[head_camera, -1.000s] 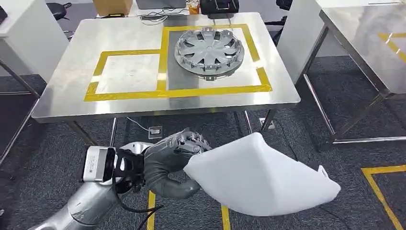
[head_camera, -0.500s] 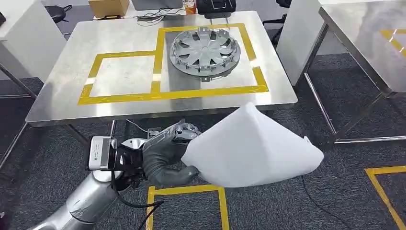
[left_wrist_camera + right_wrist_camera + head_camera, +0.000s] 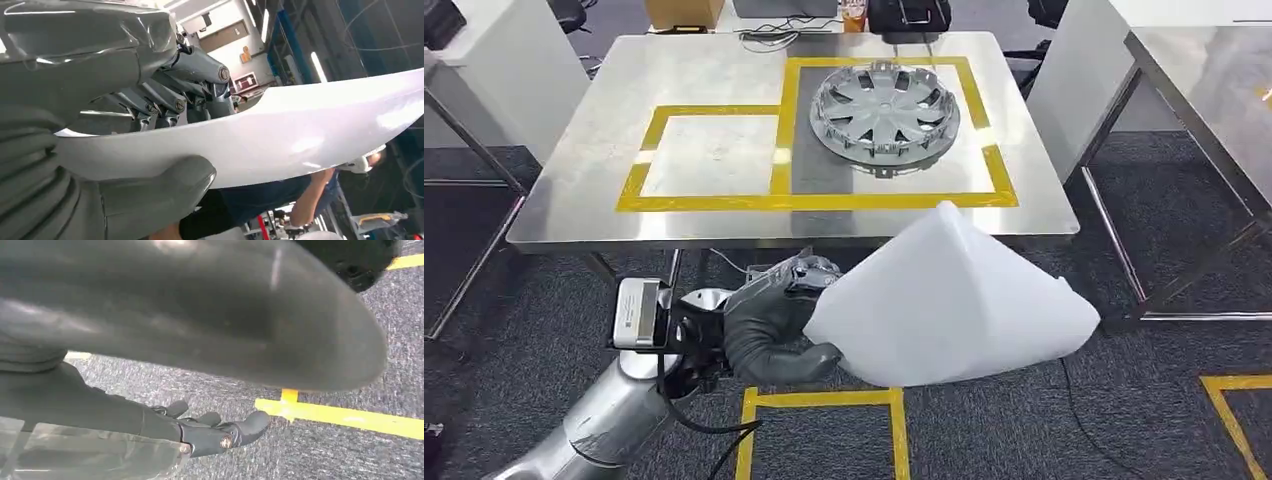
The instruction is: Take the parts from the cabinet and place them on the table.
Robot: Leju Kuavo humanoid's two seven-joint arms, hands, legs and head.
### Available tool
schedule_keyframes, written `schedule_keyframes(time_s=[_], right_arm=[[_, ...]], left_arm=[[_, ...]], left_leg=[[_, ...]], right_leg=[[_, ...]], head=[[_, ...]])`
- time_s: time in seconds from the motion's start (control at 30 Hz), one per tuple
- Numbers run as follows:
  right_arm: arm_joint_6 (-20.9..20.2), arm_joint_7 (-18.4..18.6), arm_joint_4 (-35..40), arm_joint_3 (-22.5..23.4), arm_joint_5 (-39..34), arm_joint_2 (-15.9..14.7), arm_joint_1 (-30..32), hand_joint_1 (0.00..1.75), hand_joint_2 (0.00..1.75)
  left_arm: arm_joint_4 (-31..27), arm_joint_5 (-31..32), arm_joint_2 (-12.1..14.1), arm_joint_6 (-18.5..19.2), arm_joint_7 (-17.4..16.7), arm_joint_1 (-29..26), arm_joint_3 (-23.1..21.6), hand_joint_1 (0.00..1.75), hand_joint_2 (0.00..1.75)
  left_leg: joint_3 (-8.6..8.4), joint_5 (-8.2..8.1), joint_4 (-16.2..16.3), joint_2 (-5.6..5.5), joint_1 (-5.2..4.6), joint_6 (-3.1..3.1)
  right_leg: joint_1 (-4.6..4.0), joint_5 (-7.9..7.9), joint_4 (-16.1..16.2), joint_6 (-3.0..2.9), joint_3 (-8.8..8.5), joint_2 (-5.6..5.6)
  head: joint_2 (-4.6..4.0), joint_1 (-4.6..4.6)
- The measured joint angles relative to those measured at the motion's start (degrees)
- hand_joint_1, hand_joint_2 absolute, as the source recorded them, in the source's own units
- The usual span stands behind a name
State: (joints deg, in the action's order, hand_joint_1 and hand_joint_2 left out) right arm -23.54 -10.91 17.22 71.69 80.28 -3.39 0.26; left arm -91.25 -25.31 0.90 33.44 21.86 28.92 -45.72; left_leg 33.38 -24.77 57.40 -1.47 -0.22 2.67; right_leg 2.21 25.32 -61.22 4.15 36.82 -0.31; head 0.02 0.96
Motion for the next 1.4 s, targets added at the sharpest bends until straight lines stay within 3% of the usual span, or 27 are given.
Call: schedule_keyframes(time_s=[0.03, 0.1, 0.23, 0.33, 0.37, 0.43, 0.5, 0.53, 0.57, 0.63, 0.67, 0.7, 0.77, 0.8, 0.87, 0.93, 0.97, 1.0, 1.03, 1.07, 1.1, 1.17, 1.27, 1.3, 1.33, 1.37, 1.4], right_arm=[[-0.07, 0.00, 0.02, 0.00, 0.00, 0.00, -0.04, 0.00, 0.00], [-0.09, -0.02, 0.11, 0.00, 0.00, -0.02, -0.06, 0.00, 0.00], [-0.19, -0.02, 0.26, 0.00, 0.13, 0.04, 0.03, 0.00, 0.00], [-0.26, -0.04, 0.46, 0.02, 0.48, 0.09, 0.10, 0.00, 0.00], [-0.31, -0.02, 0.52, 0.02, 0.54, 0.09, 0.21, 0.00, 0.00], [-0.37, -0.04, 0.57, 0.02, 0.70, 0.11, 0.49, 0.00, 0.00], [-0.39, -0.09, 0.63, 0.02, 0.74, 0.13, 0.50, 0.00, 0.00], [-0.44, -0.09, 0.68, 0.02, 0.74, 0.39, 0.54, 0.00, 0.00], [-0.55, -0.09, 0.77, 0.02, 0.77, 0.70, 0.44, 0.00, 0.00], [-0.59, -0.09, 1.03, 0.02, 0.83, 0.48, 0.41, 0.00, 0.00], [-0.59, -0.11, 1.01, 0.02, 0.94, 0.61, 0.53, 0.00, 0.00], [-0.59, -0.09, 1.01, 0.02, 0.94, 0.65, 0.47, 0.00, 0.00], [-0.63, -0.11, 1.01, 0.02, 0.96, 0.70, 0.23, 0.00, 0.00], [-0.59, -0.11, 1.03, 0.04, 0.96, 0.57, 0.25, 0.00, 0.00], [-0.55, -0.11, 1.03, 0.07, 0.96, 0.28, 0.59, 0.00, 0.00], [-0.55, -0.09, 1.03, 0.07, 0.98, 0.22, 0.84, 0.00, 0.00], [-0.55, -0.11, 1.03, 0.07, 0.96, 0.20, 0.89, 0.00, 0.00], [-0.55, -0.11, 1.03, 0.09, 0.96, 0.15, 0.94, 0.00, 0.00], [-0.55, -0.09, 1.01, 0.11, 0.98, 0.17, 1.15, 0.00, 0.00], [-0.59, -0.09, 0.98, 0.13, 0.98, 0.35, 1.36, 0.00, 0.00], [-0.57, -0.09, 1.03, 0.20, 0.92, 0.22, 1.19, 0.00, 0.00], [-0.57, -0.07, 1.03, 0.20, 1.07, 0.28, 1.01, 0.00, 0.00], [-0.57, -0.11, 1.09, 0.22, 1.01, 0.20, 0.75, 0.00, 0.00], [-0.57, -0.11, 1.13, 0.26, 1.01, 0.15, 0.74, 0.00, 0.00], [-0.57, -0.11, 1.20, 0.37, 1.01, 0.15, 0.75, 0.00, 0.00], [-0.57, -0.11, 1.22, 0.44, 1.01, 0.15, 0.75, 0.00, 0.00], [-0.57, -0.11, 1.25, 0.48, 1.01, 0.18, 0.75, 0.00, 0.00]], left_arm=[[-0.02, -0.04, 0.00, 0.00, 0.00, -0.02, 0.00, 1.54, 1.75], [-0.17, -0.11, 0.09, 0.00, -0.09, -0.12, -0.02, 1.54, 1.75], [-0.81, -0.33, 0.17, 0.00, -0.07, -0.22, 0.09, 1.54, 1.75], [-1.05, -0.33, 0.28, 0.02, -0.02, -0.50, 0.13, 1.54, 1.75], [-1.05, -0.33, 0.37, 0.04, -0.02, -0.80, 0.18, 1.54, 1.75], [-1.07, -0.33, 0.55, 0.07, -0.02, -1.13, 0.24, 1.54, 1.75], [-1.31, -0.33, 0.66, 0.09, -0.02, -1.10, 0.55, 1.54, 1.75], [-1.51, -0.33, 0.68, 0.13, 0.04, -1.02, 0.66, 1.54, 1.75], [-1.57, -0.35, 0.68, 0.17, 0.15, -1.04, 0.74, 1.54, 1.75], [-1.84, 0.13, 0.66, 0.22, 0.31, -1.01, 0.92, 1.54, 1.75], [-1.88, 0.26, 0.68, 0.31, 0.39, -1.08, 0.94, 1.54, 1.75], [-2.03, 0.42, 0.57, 0.35, 0.41, -1.11, 0.94, 1.54, 1.75], [-2.10, 0.39, 0.48, 0.55, 0.46, -0.87, 0.85, 1.54, 1.75], [-2.14, 0.39, 0.37, 0.55, 0.48, -0.92, 0.83, 1.54, 1.75], [-2.14, 0.52, 0.33, 0.55, 0.48, -1.33, 0.74, 1.54, 1.75], [-2.14, 0.52, 0.33, 0.55, 0.48, -1.46, 0.74, 1.54, 1.75], [-2.14, 0.52, 0.33, 0.55, 0.48, -1.54, 0.74, 1.54, 1.75], [-2.14, 0.55, 0.33, 0.55, 0.46, -1.62, 0.72, 1.54, 1.75], [-2.10, 0.59, 0.39, 0.53, 0.48, -1.78, 0.70, 1.54, 1.75], [-1.99, 0.66, 0.55, 0.48, 0.53, -1.85, 0.68, 1.54, 1.75], [-2.05, 0.92, 0.61, 0.42, 0.59, -1.94, 0.65, 1.54, 1.75], [-2.12, 1.31, 0.52, 0.13, 0.83, -1.83, 0.70, 1.54, 1.75], [-2.40, 1.64, 0.57, 0.04, 1.07, -1.60, 0.83, 1.54, 1.75], [-2.38, 1.71, 0.70, 0.00, 1.09, -1.61, 0.83, 1.54, 1.75], [-2.40, 1.81, 0.83, 0.00, 1.09, -1.64, 0.83, 1.54, 1.75], [-2.38, 1.84, 0.94, 0.00, 1.09, -1.67, 0.83, 1.54, 1.75], [-2.40, 1.84, 1.03, 0.00, 1.11, -1.67, 0.83, 1.54, 1.75]], left_leg=[[0.28, -0.52, 0.61, -0.07, -0.31, -0.49], [0.38, -1.10, 0.93, -0.23, -0.52, -0.91], [1.13, -2.70, 2.90, 0.44, 0.03, -1.95], [8.19, -8.14, 16.01, 1.04, 0.49, -2.81], [10.18, -8.67, 19.10, 1.16, 0.49, -2.83], [10.10, -5.49, 17.03, 1.16, 0.45, -2.48], [5.48, 0.55, 6.74, 1.21, 0.13, -1.16], [3.39, 2.20, 2.11, 1.59, -0.46, 0.03], [2.72, 0.53, 1.48, 2.21, -0.79, 0.41], [2.22, 0.20, 0.08, 2.09, -1.42, 0.74], [1.41, 0.17, -0.79, 1.91, -1.44, 0.97], [-0.67, 0.13, -1.64, 1.45, -1.03, 1.41], [-2.26, 0.02, -2.46, 1.51, -0.78, 1.74], [-2.69, -0.51, -2.47, 1.47, -0.78, 1.89], [-3.82, -1.80, -2.48, 1.07, -0.77, 1.85], [-5.65, -3.31, -2.48, 0.66, -0.53, 1.46], [-6.91, -4.22, -2.46, 0.60, -0.37, 1.14], [-8.32, -5.40, -2.42, 0.58, -0.21, 0.72], [-8.37, -6.51, -2.41, 0.63, -0.33, 0.30], [-9.76, -7.66, -1.47, 0.54, -0.66, -0.09], [-9.60, -8.18, -1.53, 0.38, -0.75, -0.47], [-9.57, -8.47, -0.87, 0.58, -0.56, -0.98], [-3.01, -5.13, 10.06, 0.82, -0.05, -2.07], [-0.31, -6.74, 13.54, 0.83, 0.14, -2.51], [2.31, -9.98, 16.34, 0.85, 0.39, -2.86], [4.18, -12.74, 17.80, 0.89, 0.56, -2.96], [5.44, -13.92, 17.99, 0.97, 0.69, -3.00]], right_leg=[[-0.10, -0.49, 2.57, -0.47, -1.15, 0.04], [-0.42, -0.50, 2.62, -2.10, -1.59, 0.21], [-0.17, -0.02, 2.77, -3.58, -2.19, 0.25], [-0.31, 0.62, 2.76, -4.14, -2.82, 0.25], [-0.37, 1.00, 2.76, -4.11, -3.10, 0.24], [-0.59, 1.79, 2.76, -4.06, -4.16, 0.25], [-1.00, 2.70, 2.87, -4.03, -5.62, 0.25], [-0.64, 3.11, 3.11, -4.03, -5.63, 0.24], [-1.21, 3.53, 3.30, -3.53, -6.43, 0.10], [-0.69, 3.20, 4.00, -2.73, -7.60, -0.19], [-0.77, 2.19, 3.45, -1.51, -7.73, -0.31], [-0.79, 2.34, 3.26, -1.51, -7.98, -0.32], [-0.68, 2.46, -2.35, -1.97, -4.83, 0.06], [-0.67, 2.90, -7.12, -1.94, -1.43, 0.17], [-0.67, 6.75, -13.24, -2.38, 4.08, 0.24], [-0.39, 8.85, -11.81, -1.60, 5.89, 0.23], [-0.17, 8.40, -8.30, -1.10, 5.42, 0.21], [0.13, 5.92, -3.51, 0.27, 4.52, 0.15], [0.44, 1.04, 0.80, 1.71, 3.92, -0.06], [0.62, -5.96, 3.81, 2.72, 3.95, -0.74], [0.16, -5.88, 3.07, 0.03, 3.14, -0.69], [-0.09, -5.31, 2.85, -1.88, 3.29, -0.35], [0.19, -4.10, 3.25, -3.55, 1.84, -0.03], [0.17, -3.54, 3.27, -3.75, 1.36, 0.02], [0.14, -2.98, 3.27, -3.87, 0.82, 0.14], [0.12, -2.47, 3.27, -3.85, 0.27, 0.27], [0.11, -1.97, 3.27, -3.81, -0.34, 0.38]], head=[[0.00, 0.02], [0.00, 0.07], [0.00, 0.13], [0.00, 0.22], [0.00, 0.24], [0.00, 0.24], [0.00, 0.24], [0.00, 0.18], [0.00, -0.26], [0.00, -0.13], [0.00, -0.09], [0.00, -0.17], [0.00, -0.19], [0.00, -0.28], [0.00, -0.24], [0.00, -0.24], [0.00, -0.33], [0.00, -0.28], [0.00, -0.46], [-0.02, -0.88], [0.00, -0.81], [0.00, -0.37], [0.00, -0.20], [0.00, -0.24], [0.00, -0.22], [0.00, -0.24], [0.00, -0.20]])
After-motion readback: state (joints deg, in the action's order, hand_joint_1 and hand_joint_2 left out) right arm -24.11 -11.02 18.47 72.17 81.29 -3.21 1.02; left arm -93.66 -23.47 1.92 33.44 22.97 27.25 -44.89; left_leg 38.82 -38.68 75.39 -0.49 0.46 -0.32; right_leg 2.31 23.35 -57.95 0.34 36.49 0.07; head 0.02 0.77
